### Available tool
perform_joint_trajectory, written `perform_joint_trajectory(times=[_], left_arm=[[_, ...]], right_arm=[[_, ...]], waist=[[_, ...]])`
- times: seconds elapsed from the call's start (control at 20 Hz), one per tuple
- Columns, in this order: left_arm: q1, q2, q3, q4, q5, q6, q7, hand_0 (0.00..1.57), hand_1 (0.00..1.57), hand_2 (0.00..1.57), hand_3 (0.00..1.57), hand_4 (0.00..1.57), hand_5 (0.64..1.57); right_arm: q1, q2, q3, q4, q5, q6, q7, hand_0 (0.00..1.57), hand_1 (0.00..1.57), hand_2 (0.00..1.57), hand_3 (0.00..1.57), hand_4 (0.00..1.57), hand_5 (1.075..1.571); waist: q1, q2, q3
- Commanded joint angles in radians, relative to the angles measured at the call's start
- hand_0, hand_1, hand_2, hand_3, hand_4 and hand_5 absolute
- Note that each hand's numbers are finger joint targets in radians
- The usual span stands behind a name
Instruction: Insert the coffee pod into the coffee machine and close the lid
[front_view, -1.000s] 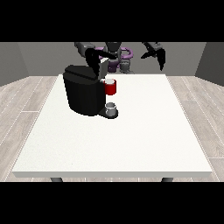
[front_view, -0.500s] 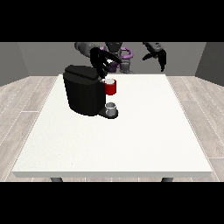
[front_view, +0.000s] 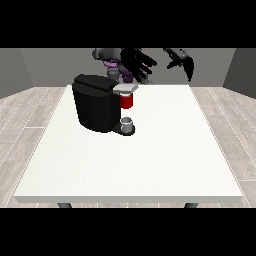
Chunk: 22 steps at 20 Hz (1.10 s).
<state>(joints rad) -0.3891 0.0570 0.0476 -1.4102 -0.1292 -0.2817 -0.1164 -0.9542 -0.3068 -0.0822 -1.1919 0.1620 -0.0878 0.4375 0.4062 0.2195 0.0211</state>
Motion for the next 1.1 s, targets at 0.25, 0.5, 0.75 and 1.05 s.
perform_joint_trajectory(times=[0.25, 0.5, 0.75, 1.05], left_arm=[[-0.081, 0.004, -0.003, -0.017, 0.026, -0.026, 0.013, 0.0, 0.0, 0.0, 0.0, 0.43, 1.571], [-0.09, 0.021, 0.033, -0.045, 0.052, -0.018, 0.034, 0.0, 0.0, 0.0, 0.0, 0.25, 1.571], [-0.033, 0.041, 0.012, -0.048, 0.053, -0.066, -0.016, 0.0, 0.0, 0.0, 0.0, 0.31, 1.571], [-0.056, 0.057, 0.072, -0.017, 0.09, -0.051, 0.011, 0.0, 0.0, 0.0, 0.0, 0.35, 1.571]], right_arm=[[-0.233, 0.003, 0.039, 0.075, 0.041, 0.033, -0.121, 0.0, 0.0, 0.0, 0.0, 0.0, 1.571], [-0.242, 0.035, 0.014, 0.149, 0.015, 0.037, -0.224, 0.0, 0.0, 0.0, 0.0, 0.0, 1.571], [-0.284, 0.054, -0.003, 0.22, 0.032, -0.008, -0.226, 0.0, 0.0, 0.0, 0.0, 0.05, 1.571], [-0.291, 0.141, 0.022, 0.242, 0.011, 0.008, -0.276, 0.0, 0.0, 0.0, 0.0, 0.0, 1.571]], waist=[[0.106, 0.096, -0.0217], [0.093, 0.121, -0.0212], [0.119, 0.136, -0.0217], [0.048, 0.093, -0.0217]])
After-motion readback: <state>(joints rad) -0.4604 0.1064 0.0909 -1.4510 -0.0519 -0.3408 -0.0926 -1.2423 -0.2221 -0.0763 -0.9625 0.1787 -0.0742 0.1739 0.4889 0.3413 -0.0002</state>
